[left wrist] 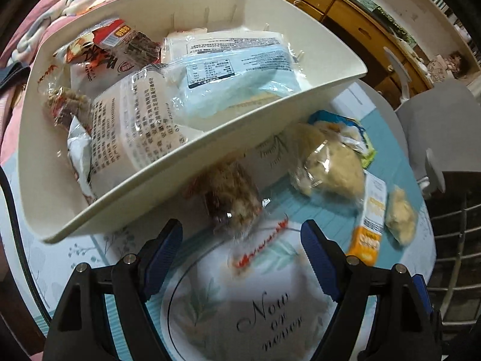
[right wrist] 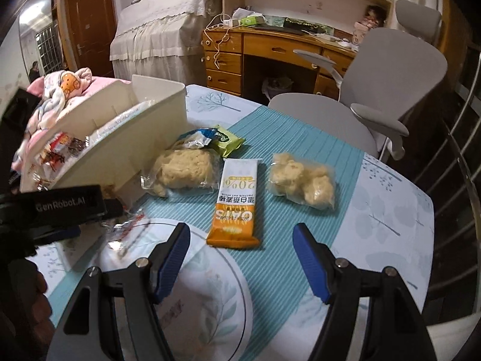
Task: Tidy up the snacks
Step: 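Grasp the clear nut bag with the left tool while the right grasps the orange OATS bar, then carry the nut bag over the tray with the left tool while the right carries the OATS bar, then open the right tool to drop the OATS bar while the left releases the nut bag, then move both tools toward the clear bread bag and green packet on the runner, then grasp the clear bread bag with the left tool while the right approaches the puffed-snack bag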
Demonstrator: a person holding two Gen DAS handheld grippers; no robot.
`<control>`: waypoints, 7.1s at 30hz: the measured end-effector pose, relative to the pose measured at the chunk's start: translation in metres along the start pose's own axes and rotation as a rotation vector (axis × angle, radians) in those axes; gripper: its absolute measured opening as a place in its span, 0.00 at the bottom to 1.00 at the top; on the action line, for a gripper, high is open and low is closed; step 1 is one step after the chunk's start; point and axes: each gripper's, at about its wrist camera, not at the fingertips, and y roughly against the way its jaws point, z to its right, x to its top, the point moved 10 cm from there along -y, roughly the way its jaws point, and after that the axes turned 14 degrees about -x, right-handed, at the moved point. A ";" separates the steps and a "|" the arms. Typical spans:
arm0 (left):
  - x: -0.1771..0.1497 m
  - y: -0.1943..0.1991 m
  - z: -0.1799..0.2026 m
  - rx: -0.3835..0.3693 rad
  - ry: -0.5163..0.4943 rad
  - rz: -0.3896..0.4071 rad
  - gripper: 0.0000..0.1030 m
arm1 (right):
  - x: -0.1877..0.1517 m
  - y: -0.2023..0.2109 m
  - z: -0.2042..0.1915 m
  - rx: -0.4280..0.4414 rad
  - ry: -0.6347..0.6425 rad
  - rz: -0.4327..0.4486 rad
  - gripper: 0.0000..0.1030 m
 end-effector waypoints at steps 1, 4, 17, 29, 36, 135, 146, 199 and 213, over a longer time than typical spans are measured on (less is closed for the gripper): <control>0.002 -0.003 -0.002 0.011 0.004 0.009 0.78 | 0.000 -0.003 -0.002 -0.004 0.006 0.006 0.69; 0.010 -0.009 -0.008 0.037 0.012 0.046 0.78 | -0.001 -0.014 -0.010 -0.008 0.035 0.030 0.69; 0.018 -0.039 -0.009 0.102 -0.031 0.022 0.62 | -0.010 -0.052 -0.027 -0.034 0.084 -0.001 0.66; 0.023 -0.042 0.002 0.050 -0.098 -0.051 0.43 | -0.018 -0.054 -0.034 -0.020 0.099 -0.064 0.50; -0.001 -0.034 0.007 0.013 -0.133 -0.126 0.42 | -0.033 -0.030 -0.029 -0.019 0.084 -0.095 0.50; 0.113 0.156 -0.038 -0.382 -1.000 -0.467 0.75 | -0.041 0.139 -0.158 -0.023 -0.919 -0.371 0.71; 0.068 0.129 0.052 -0.312 -1.110 -0.471 0.81 | -0.065 0.101 -0.040 0.046 -1.159 -0.483 0.71; 0.014 -0.101 0.142 0.207 -1.385 -0.617 0.54 | 0.013 -0.093 0.062 -0.184 -0.567 -0.038 0.69; 0.008 -0.096 0.135 0.148 -1.273 -0.645 0.52 | 0.006 -0.082 0.059 -0.148 -0.558 -0.098 0.41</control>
